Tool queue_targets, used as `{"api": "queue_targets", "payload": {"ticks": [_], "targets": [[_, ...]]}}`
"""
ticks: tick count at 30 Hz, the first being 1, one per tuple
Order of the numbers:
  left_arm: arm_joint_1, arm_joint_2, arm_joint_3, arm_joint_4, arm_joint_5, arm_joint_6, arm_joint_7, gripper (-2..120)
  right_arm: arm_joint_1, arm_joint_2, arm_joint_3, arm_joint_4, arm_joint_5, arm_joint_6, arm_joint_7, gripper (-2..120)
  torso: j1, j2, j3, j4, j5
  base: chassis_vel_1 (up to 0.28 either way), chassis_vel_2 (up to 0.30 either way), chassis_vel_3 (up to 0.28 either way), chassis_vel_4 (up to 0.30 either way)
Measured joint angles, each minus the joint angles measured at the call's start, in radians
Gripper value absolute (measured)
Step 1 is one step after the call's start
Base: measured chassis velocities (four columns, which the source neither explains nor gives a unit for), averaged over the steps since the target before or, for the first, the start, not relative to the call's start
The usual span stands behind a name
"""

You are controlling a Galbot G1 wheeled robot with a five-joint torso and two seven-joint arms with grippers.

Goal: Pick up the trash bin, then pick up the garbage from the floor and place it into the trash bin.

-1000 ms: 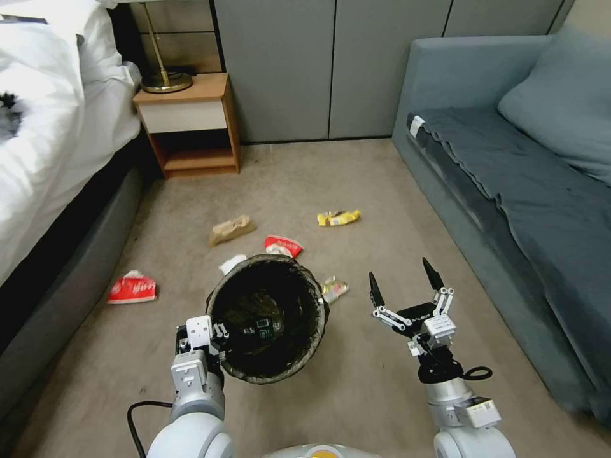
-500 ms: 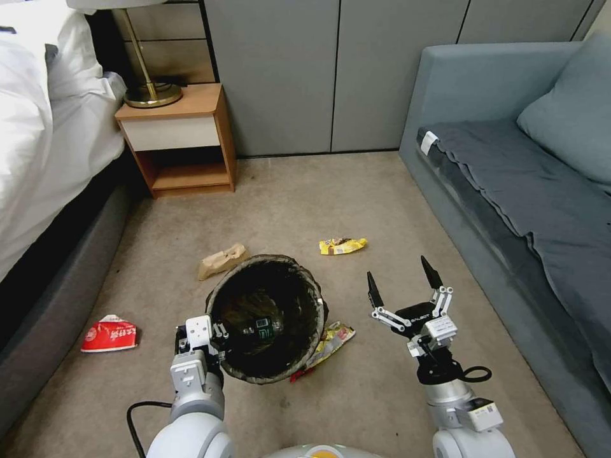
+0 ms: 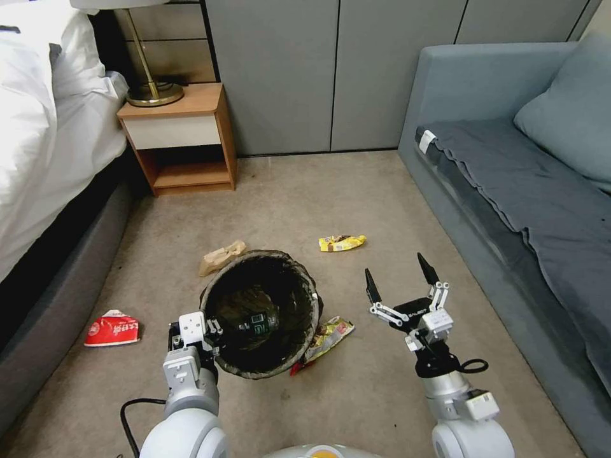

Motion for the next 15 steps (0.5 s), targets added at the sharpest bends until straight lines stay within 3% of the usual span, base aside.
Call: {"api": "queue_targets", "payload": {"ticks": [11,15], "targets": [[-0.024,-0.001,-0.044,-0.005,-0.044,0.015,-0.011,0,0.157,-0.141,-0.066,-0.177,0.021,-0.080,-0.060,100,0.000,0.000,0.000,0.0002,0.0000,0.000,0.000,0.000,0.000],[-0.024,-0.007,-0.044,0.002,-0.040,0.015,-0.011,0,0.194,-0.205,-0.155,-0.206,0.100,-0.185,-0.018,100,0.000,0.000,0.000,0.0001,0.0000,0.000,0.000,0.000,0.000]]}}
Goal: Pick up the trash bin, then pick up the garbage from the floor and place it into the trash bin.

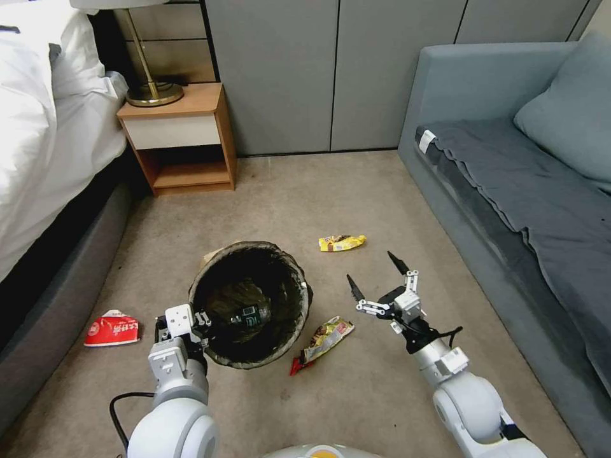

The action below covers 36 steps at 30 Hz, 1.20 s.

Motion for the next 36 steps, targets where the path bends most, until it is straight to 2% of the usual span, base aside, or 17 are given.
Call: {"api": "queue_targets", "payload": {"ticks": [5,8,9,12,14,17,21,28,36], "targets": [[0.000,-0.004,0.003,0.004,0.009,-0.001,0.000,0,0.020,-0.050,-0.071,-0.012,0.070,-0.083,0.058,100,0.000,0.000,0.000,0.0000,0.0001,0.000,0.000,0.000,0.000],[0.002,-0.008,0.007,0.007,0.017,-0.002,0.000,0,0.049,-0.101,-0.139,-0.039,0.138,-0.177,0.129,100,0.000,0.000,0.000,-0.0001,0.0000,0.000,0.000,0.000,0.000],[0.002,-0.008,0.007,0.007,0.017,-0.002,0.000,0,0.049,-0.101,-0.139,-0.039,0.138,-0.177,0.129,100,0.000,0.000,0.000,-0.0001,0.0000,0.000,0.000,0.000,0.000],[0.007,-0.012,0.012,0.011,0.027,-0.006,0.000,0,0.093,-0.112,-0.189,-0.097,0.221,-0.276,0.179,100,0.000,0.000,0.000,-0.0001,0.0001,0.000,0.000,0.000,0.000],[0.009,-0.012,0.013,0.012,0.030,-0.006,0.000,0,0.107,-0.110,-0.199,-0.113,0.237,-0.297,0.184,100,0.000,0.000,0.000,-0.0001,0.0001,0.000,0.000,0.000,0.000],[0.014,-0.014,0.018,0.015,0.042,-0.010,0.000,0,0.170,-0.087,-0.234,-0.188,0.272,-0.399,0.190,100,0.000,0.000,0.000,0.0001,-0.0001,0.000,0.000,0.000,0.000],[0.021,-0.016,0.021,0.015,0.051,-0.014,0.000,0,0.218,-0.046,-0.256,-0.257,0.292,-0.470,0.185,100,0.000,0.000,0.000,0.0001,0.0000,0.000,0.000,0.000,0.000],[0.034,-0.018,0.023,0.014,0.063,-0.021,0.002,0,0.288,0.043,-0.282,-0.369,0.293,-0.504,0.169,100,0.000,0.000,0.000,0.0000,0.0000,0.000,0.000,0.000,0.000],[0.041,-0.029,0.029,0.016,0.091,-0.035,0.009,0,0.325,0.088,-0.282,-0.451,0.278,-0.516,0.092,100,0.000,0.000,0.000,0.0000,-0.0001,0.000,0.000,0.000,0.000]]}}
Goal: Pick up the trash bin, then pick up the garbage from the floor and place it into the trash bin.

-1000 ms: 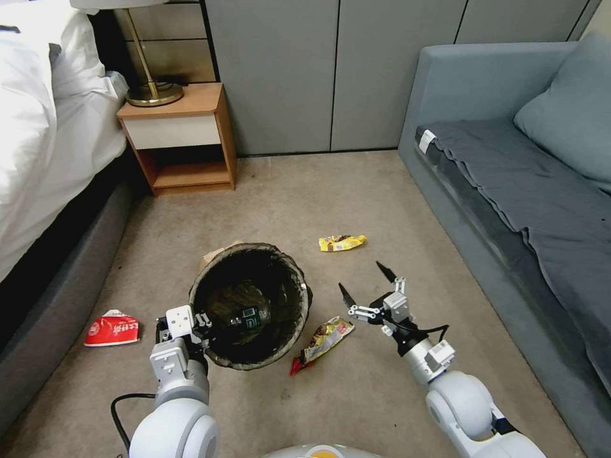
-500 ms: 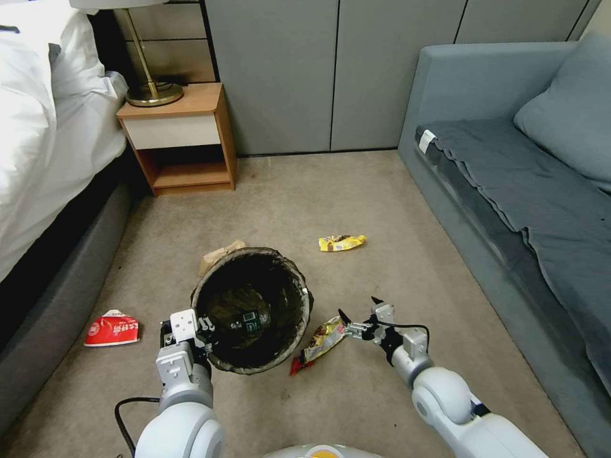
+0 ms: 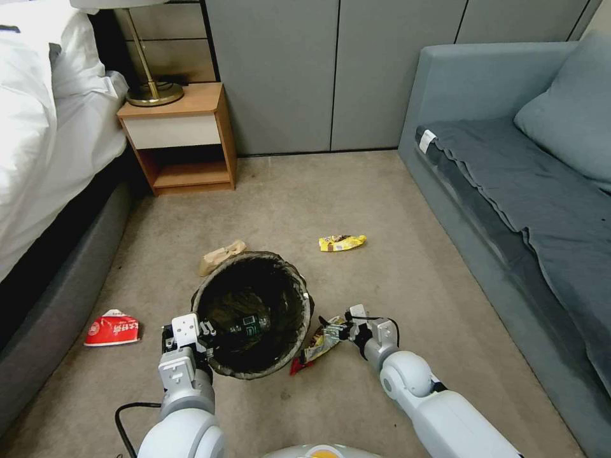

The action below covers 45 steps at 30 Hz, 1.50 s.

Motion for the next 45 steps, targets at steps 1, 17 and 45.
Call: {"api": "queue_targets", "payload": {"ticks": [1,17,45], "targets": [[0.002,-0.003,0.001,0.002,0.003,-0.003,0.001,0,0.004,0.005,0.001,-0.015,-0.008,0.002,-0.013,100,0.000,0.000,0.000,0.0000,-0.0001,0.000,0.000,0.000,0.000],[0.011,-0.011,0.005,0.002,0.016,-0.009,0.003,0,-0.020,0.027,0.048,-0.106,-0.093,0.018,-0.039,100,0.000,0.000,0.000,-0.0001,0.0001,0.000,0.000,0.000,0.000],[0.045,-0.017,0.013,-0.003,0.039,-0.041,0.003,0,0.099,0.110,0.109,-0.432,-0.213,0.167,-0.164,63,0.000,0.000,0.000,-0.0005,-0.0007,0.000,0.000,0.000,0.000]]}}
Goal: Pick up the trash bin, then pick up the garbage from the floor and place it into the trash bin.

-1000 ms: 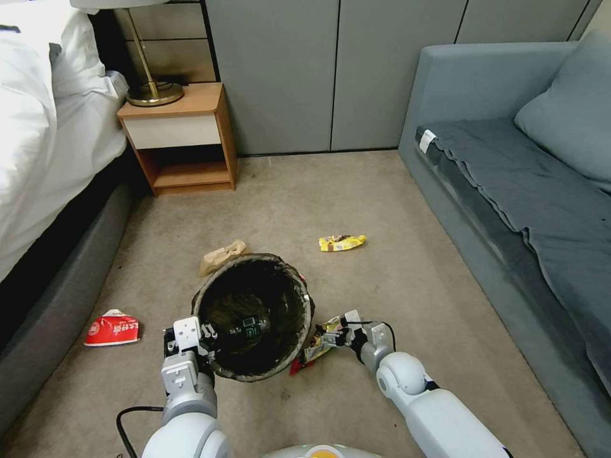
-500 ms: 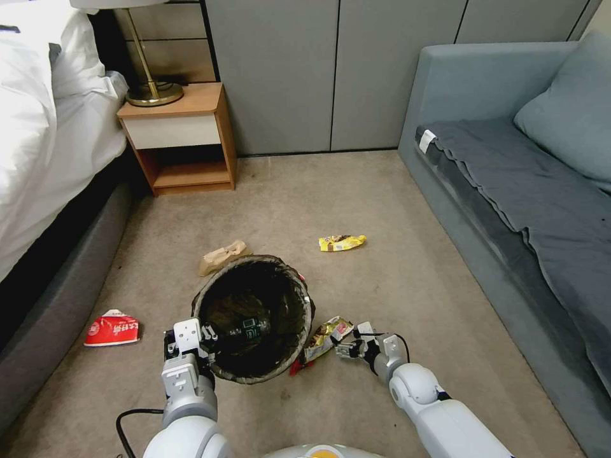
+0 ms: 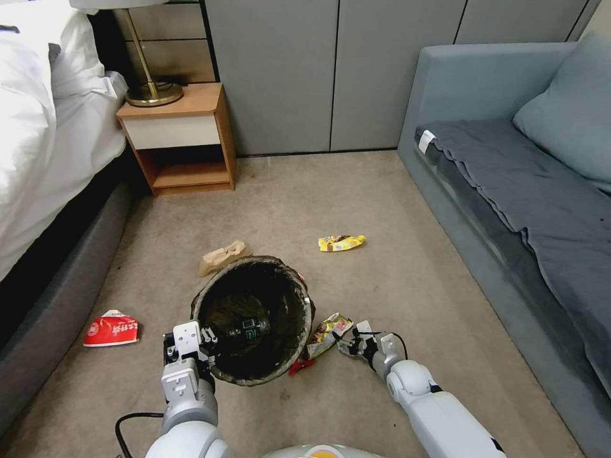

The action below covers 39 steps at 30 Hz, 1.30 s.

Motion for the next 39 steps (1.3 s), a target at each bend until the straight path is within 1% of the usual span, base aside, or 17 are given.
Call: {"api": "queue_targets", "payload": {"ticks": [1,2,4,5,6,7,8,9,12,13,16,17,18,19,21,34,39], "targets": [[0.000,0.000,0.000,0.001,0.000,0.000,0.000,0,0.008,0.003,0.001,-0.012,-0.001,0.008,-0.003,58,0.000,0.000,0.000,0.0003,0.0006,0.000,0.000,0.000,0.000],[0.000,0.000,0.000,0.001,0.000,0.000,0.000,0,0.008,0.003,0.001,-0.012,-0.001,0.008,-0.003,58,0.000,0.000,0.000,0.0003,0.0006,0.000,0.000,0.000,0.000],[-0.001,-0.001,0.000,0.006,0.001,-0.002,0.000,0,0.023,0.010,0.005,-0.030,0.001,0.015,-0.010,50,0.000,0.000,0.000,0.0004,0.0006,0.000,0.000,0.000,0.000],[-0.001,-0.001,0.000,0.006,0.001,-0.002,0.000,0,0.023,0.010,0.005,-0.030,0.001,0.015,-0.010,50,0.000,0.000,0.000,0.0004,0.0006,0.000,0.000,0.000,0.000],[-0.001,-0.002,0.001,0.008,0.002,-0.002,0.000,0,0.029,0.014,0.006,-0.039,0.002,0.017,-0.011,47,0.000,0.000,0.000,0.0006,0.0007,0.000,0.000,0.000,0.000],[0.000,-0.003,0.002,0.010,0.003,-0.003,0.000,0,0.035,0.019,0.008,-0.052,0.003,0.021,-0.012,41,0.000,0.000,0.000,0.0008,0.0008,0.000,0.000,0.000,0.000],[0.000,-0.004,0.003,0.010,0.004,-0.004,0.000,0,0.038,0.022,0.009,-0.059,0.003,0.023,-0.012,38,0.000,0.000,0.000,0.0006,0.0007,0.000,0.000,0.000,0.000],[0.000,-0.004,0.003,0.010,0.004,-0.004,0.000,0,0.038,0.022,0.009,-0.059,0.003,0.023,-0.012,38,0.000,0.000,0.000,0.0006,0.0007,0.000,0.000,0.000,0.000],[0.000,-0.004,0.003,0.011,0.004,-0.004,0.000,0,0.044,0.031,0.015,-0.080,0.004,0.041,-0.012,26,0.000,0.000,0.000,0.0002,0.0005,0.000,0.000,0.000,0.000],[0.000,-0.004,0.003,0.011,0.004,-0.004,0.000,0,0.044,0.031,0.015,-0.080,0.004,0.041,-0.012,26,0.000,0.000,0.000,0.0002,0.0005,0.000,0.000,0.000,0.000],[-0.002,-0.003,0.003,0.013,0.004,-0.005,0.000,0,0.045,0.037,0.016,-0.091,0.004,0.058,-0.011,11,0.000,0.000,0.000,0.0009,0.0010,0.000,0.000,0.000,0.000],[-0.002,-0.003,0.003,0.013,0.004,-0.005,0.000,0,0.045,0.037,0.016,-0.091,0.004,0.058,-0.011,11,0.000,0.000,0.000,0.0009,0.0010,0.000,0.000,0.000,0.000],[-0.003,-0.003,0.003,0.014,0.004,-0.005,0.000,0,0.045,0.038,0.017,-0.092,0.004,0.062,-0.011,8,0.000,0.000,0.000,0.0009,0.0011,0.000,0.000,0.000,0.000],[-0.004,-0.003,0.005,0.016,0.004,-0.005,0.000,0,0.045,0.041,0.017,-0.093,0.004,0.068,-0.011,2,0.000,0.000,0.000,0.0012,0.0015,0.000,0.000,0.000,0.000],[-0.005,-0.003,0.005,0.016,0.004,-0.006,0.000,0,0.045,0.041,0.018,-0.094,0.004,0.072,-0.010,0,0.000,0.000,0.000,0.0012,0.0014,0.000,0.000,0.000,0.000],[0.000,-0.001,0.008,0.013,0.004,-0.011,0.000,0,0.041,0.050,0.026,-0.096,0.003,0.101,-0.002,0,0.000,0.000,0.000,0.0007,0.0008,0.000,0.000,0.000,0.000],[0.001,0.002,0.008,0.007,0.000,-0.013,0.000,0,0.016,0.051,0.051,-0.031,0.002,0.139,0.025,0,0.000,0.000,0.000,0.0008,0.0008,0.000,0.000,0.000,0.000]]}}
